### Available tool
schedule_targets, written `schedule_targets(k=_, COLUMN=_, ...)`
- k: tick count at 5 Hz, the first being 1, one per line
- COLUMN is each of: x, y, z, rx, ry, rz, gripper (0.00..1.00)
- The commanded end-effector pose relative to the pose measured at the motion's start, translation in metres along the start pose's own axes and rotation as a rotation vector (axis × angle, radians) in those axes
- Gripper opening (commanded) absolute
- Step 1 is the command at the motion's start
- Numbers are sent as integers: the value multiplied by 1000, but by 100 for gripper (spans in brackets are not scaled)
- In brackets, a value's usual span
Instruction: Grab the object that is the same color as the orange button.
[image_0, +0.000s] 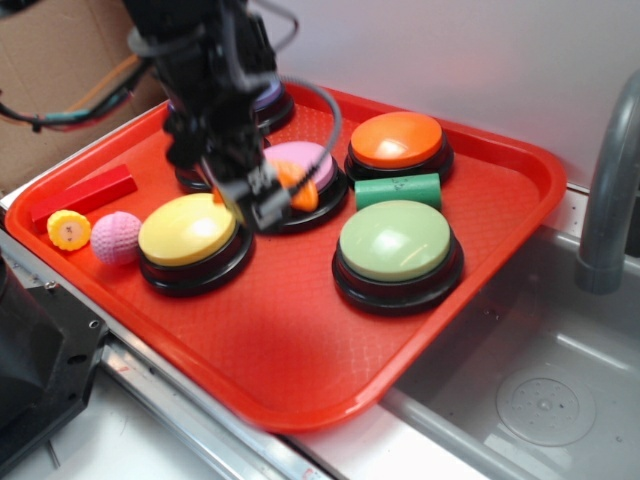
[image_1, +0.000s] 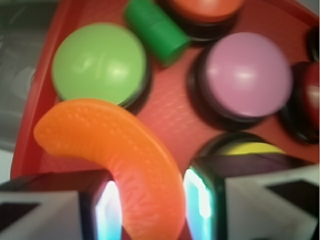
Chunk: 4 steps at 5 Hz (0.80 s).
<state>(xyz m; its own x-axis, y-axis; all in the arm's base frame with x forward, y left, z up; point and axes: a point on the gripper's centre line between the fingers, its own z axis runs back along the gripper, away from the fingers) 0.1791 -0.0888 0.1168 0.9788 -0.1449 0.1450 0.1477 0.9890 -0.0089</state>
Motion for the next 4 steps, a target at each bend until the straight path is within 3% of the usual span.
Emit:
schedule_targets(k=1, x=10, y=59, z=59, rx=12, ry=-76, rz=246, gripper=0)
schedule_targets(k=2, x=-12, y=104, z=74, rx=-4, ry=-28, rz=407, gripper=0)
schedule_targets(k=3, x=-29, y=127, z=78, rx=-28, ry=-8, rz=463, gripper=0)
schedule_targets(k=4, x=-29, y=127, z=78, rx=-28, ry=-8, rz=463, gripper=100)
